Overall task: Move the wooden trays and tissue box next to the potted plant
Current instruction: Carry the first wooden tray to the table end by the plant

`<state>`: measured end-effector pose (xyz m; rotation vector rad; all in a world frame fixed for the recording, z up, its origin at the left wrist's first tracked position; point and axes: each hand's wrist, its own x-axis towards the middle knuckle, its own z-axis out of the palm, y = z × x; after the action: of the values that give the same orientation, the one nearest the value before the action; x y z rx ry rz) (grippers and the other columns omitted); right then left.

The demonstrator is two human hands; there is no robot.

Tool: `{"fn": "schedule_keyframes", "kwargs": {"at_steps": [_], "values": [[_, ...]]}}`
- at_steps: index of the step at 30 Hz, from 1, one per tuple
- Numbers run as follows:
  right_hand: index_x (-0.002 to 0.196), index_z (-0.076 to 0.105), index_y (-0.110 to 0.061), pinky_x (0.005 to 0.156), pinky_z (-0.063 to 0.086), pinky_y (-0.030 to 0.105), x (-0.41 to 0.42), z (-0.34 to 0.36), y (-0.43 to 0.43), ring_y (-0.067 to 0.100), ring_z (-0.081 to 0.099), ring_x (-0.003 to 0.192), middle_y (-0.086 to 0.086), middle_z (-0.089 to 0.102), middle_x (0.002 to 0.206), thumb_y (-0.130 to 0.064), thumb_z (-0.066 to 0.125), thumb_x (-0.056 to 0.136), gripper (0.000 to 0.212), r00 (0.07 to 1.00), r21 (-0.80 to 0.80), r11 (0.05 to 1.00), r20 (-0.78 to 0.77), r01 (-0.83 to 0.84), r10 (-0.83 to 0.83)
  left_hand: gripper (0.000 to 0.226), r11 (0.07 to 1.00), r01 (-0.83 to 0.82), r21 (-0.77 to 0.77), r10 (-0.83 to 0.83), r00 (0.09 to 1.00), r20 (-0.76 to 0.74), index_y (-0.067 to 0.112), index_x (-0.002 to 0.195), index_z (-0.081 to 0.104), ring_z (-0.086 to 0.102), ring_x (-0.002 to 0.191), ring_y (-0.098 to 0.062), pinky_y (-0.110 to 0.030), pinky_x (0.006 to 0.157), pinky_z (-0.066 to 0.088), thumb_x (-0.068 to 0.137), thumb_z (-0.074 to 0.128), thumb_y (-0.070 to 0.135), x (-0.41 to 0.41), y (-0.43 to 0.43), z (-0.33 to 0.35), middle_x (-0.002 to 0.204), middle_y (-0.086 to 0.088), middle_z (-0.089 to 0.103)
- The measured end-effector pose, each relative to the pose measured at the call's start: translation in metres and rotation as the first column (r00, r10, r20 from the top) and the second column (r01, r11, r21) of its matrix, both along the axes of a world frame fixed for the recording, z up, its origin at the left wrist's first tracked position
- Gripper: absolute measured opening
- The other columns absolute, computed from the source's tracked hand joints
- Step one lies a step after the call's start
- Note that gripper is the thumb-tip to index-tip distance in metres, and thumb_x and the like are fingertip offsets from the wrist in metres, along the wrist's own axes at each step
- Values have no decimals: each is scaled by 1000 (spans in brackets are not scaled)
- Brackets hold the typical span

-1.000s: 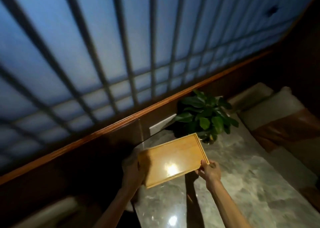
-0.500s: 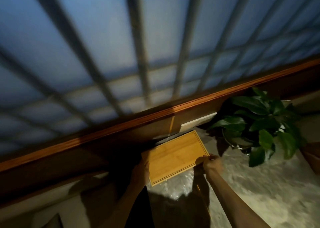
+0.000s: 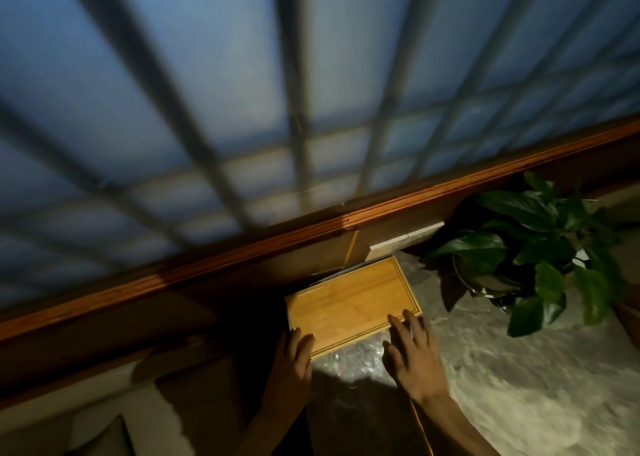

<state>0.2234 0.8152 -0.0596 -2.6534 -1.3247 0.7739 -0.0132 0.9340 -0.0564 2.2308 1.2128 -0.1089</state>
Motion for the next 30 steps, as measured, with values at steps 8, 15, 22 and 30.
{"fn": "schedule_keyframes", "kwargs": {"at_steps": [8, 15, 22, 30], "values": [[150, -22, -38, 122, 1, 41, 8, -16, -7, 28, -15, 151, 1, -15, 165, -59, -1, 93, 64, 995, -175, 984, 97, 37, -21, 58, 984, 175, -42, -174, 985, 14, 19, 136, 54, 33, 140, -45, -54, 114, 31, 80, 68, 24, 24, -13, -17, 152, -16, 39], [145, -30, -42, 121, 17, 51, 45, -17, -6, 27, -6, 153, 2, -6, 166, -51, 20, 99, 69, 989, -190, 970, 48, 150, -143, 62, 955, 290, -59, -296, 939, -176, 35, 151, 9, -14, 150, -28, -42, 124, -1, 94, 29, 46, 73, 2, -15, 164, -2, -11], [145, -29, -44, 118, 27, 54, 66, -14, 1, 44, 19, 147, 10, 15, 165, -49, 24, 100, 69, 961, -220, 936, 71, 277, -268, 59, 941, 328, -86, -338, 925, -174, 37, 151, 12, -13, 151, -28, -41, 122, -4, 95, 33, 42, 98, 7, -13, 164, 2, -8], [153, -16, -39, 116, 29, 52, 70, -6, 3, 43, 24, 145, 10, 22, 163, -47, 26, 101, 67, 952, -211, 930, 13, 303, -307, 60, 927, 356, -114, -374, 890, -261, 37, 150, 15, -12, 150, -34, -56, 120, -10, 93, 34, 40, 108, 9, -15, 165, -1, -5]]}}
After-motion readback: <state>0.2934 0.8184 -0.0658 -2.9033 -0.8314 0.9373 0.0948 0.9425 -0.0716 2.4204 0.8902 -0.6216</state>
